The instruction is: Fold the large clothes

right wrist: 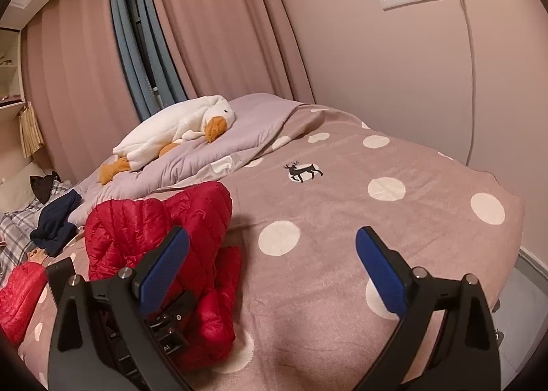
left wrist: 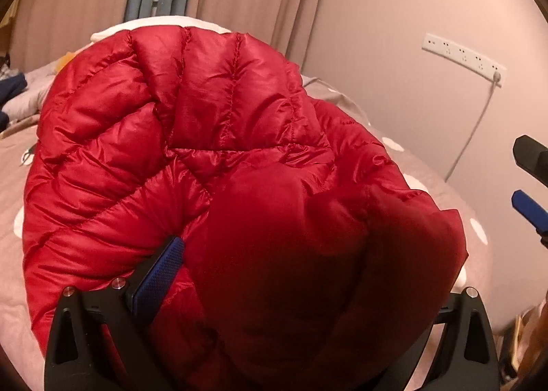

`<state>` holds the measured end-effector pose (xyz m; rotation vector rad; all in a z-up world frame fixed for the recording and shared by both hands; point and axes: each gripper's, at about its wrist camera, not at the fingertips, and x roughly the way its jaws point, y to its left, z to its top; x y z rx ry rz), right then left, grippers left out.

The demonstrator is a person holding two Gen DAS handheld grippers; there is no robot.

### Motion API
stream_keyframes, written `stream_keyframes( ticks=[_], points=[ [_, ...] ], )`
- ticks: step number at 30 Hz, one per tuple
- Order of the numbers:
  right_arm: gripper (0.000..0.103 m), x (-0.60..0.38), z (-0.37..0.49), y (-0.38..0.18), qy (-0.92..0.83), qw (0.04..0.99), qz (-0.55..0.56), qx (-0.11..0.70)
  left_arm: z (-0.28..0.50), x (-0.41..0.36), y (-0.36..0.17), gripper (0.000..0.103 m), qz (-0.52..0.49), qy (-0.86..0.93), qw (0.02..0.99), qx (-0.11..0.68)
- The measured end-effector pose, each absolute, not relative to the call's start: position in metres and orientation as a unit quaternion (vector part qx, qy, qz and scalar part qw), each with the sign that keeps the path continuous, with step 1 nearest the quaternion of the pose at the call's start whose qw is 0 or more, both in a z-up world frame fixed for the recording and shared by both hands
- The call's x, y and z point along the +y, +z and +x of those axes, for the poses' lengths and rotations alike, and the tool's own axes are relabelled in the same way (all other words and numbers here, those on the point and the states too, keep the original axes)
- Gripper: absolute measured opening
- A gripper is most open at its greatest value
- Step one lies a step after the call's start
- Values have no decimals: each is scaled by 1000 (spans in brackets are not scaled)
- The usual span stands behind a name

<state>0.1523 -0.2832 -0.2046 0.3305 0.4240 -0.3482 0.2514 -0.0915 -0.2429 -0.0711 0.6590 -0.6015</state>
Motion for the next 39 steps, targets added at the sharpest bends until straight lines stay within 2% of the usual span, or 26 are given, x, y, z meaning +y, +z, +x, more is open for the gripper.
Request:
stream_keyframes(
  ticks=[9,19,24,27,32,34,36,39],
  points=[
    [98,-295,143,-200,-119,945,230,198,224,-88,-217,99,-30,-271,908,318],
    [99,-290,147,-200,-132,947,206,208,191,-54,-172,98,-113,-251,896,350],
    [99,-288,152,-204,-127,946,205,218,169,-39,-158,97,-123,-233,908,326],
    [99,-283,155,-205,-123,946,200,224,168,-31,-155,81,-132,-231,905,331],
    [99,-268,160,-202,-104,950,190,227,182,-6,-153,77,-128,-188,928,296],
    [99,-262,162,-199,-93,953,184,224,188,-2,-158,60,-113,-131,937,303],
    [99,-254,166,-196,-74,955,180,222,200,6,-165,50,-97,-79,942,311],
    [99,-240,177,-191,-42,958,181,218,216,18,-176,43,-86,-27,945,314]
  ],
)
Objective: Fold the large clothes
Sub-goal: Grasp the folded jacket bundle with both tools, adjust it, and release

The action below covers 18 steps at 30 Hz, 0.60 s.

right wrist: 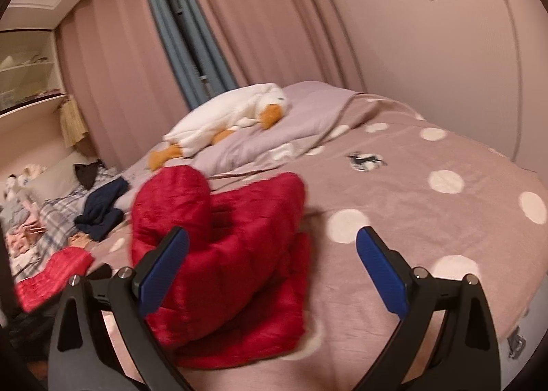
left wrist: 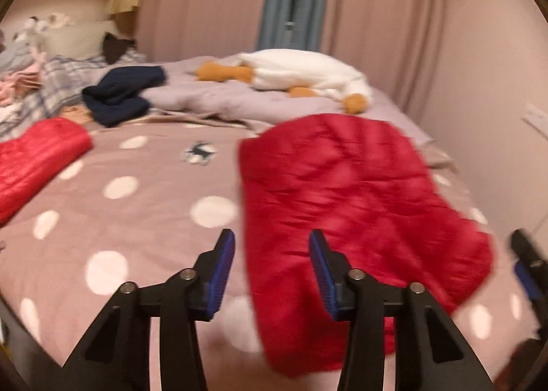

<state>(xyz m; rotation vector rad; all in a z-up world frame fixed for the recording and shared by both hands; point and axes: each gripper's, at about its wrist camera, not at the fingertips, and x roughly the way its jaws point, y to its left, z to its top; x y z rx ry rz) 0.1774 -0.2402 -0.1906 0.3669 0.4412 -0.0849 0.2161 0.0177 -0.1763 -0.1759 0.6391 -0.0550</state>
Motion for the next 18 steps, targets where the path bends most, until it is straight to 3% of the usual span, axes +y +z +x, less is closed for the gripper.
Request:
stream_keyframes(
  ticks=[8,10,12,15,18],
  points=[
    [99,-184,227,-191,97,961,141,217,228,38,-187,43,-108,-22,936,334],
    [89,-177,243,-207,95,956,121,249,229,39,-189,43,-115,-33,934,336],
    [40,-180,259,-227,12,950,93,298,224,39,-187,43,-119,-34,933,339],
    [31,-213,265,-243,7,932,170,321,227,38,-189,43,-121,-32,931,344],
    [31,-231,257,-247,-22,930,171,324,231,36,-191,43,-126,-42,927,350]
  ],
)
